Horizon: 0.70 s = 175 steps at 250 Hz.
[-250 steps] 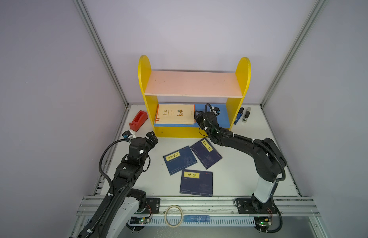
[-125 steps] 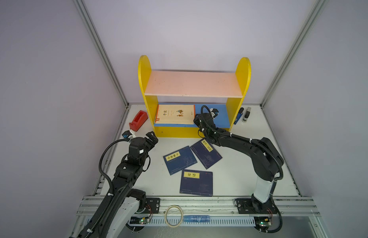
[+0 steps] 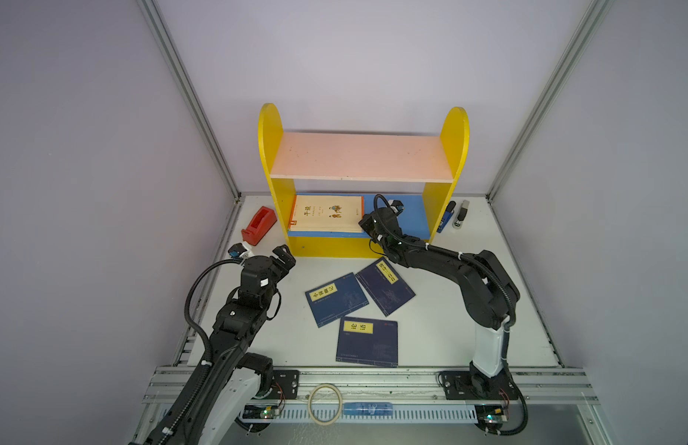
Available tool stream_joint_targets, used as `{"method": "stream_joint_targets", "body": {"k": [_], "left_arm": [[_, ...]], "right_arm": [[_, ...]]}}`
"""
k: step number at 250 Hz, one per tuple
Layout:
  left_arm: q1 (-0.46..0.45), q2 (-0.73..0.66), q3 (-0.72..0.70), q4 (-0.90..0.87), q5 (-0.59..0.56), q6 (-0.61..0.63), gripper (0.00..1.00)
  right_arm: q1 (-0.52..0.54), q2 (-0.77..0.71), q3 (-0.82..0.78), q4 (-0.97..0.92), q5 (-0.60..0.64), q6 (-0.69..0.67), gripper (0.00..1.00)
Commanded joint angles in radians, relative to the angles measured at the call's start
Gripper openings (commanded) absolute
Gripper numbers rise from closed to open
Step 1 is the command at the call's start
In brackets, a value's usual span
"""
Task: Stacking books/files
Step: Place the book on the bookshelf.
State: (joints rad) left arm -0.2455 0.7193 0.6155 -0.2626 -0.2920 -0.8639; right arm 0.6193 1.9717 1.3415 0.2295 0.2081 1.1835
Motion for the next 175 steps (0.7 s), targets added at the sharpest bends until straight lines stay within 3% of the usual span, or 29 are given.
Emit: {"method": "stream_joint_targets", "body": {"k": [1,63,110,175], "left_arm": [[0.0,0.002,0.007,0.009,0.001,0.011,0.99],[0.0,0.017,0.016,0.0,0.001,0.011,0.99],[0.0,0.017,0.018,-0.001,0.002,0.01,0.99],[0.0,0.018,0.024,-0.012,0.006,0.007,0.99]], "right_arm": [[0.002,0.012,0.013,0.043,-0.045,0.022,0.06],[0.02,-0.004,-0.036,0.095,-0.011,0.053,0.05],[0.019,-0.073,-0.085,0.077,0.037,0.025,0.19],[0.017,-0.296,-0.239,0.101,0.086,-0.087,0.41]]}}
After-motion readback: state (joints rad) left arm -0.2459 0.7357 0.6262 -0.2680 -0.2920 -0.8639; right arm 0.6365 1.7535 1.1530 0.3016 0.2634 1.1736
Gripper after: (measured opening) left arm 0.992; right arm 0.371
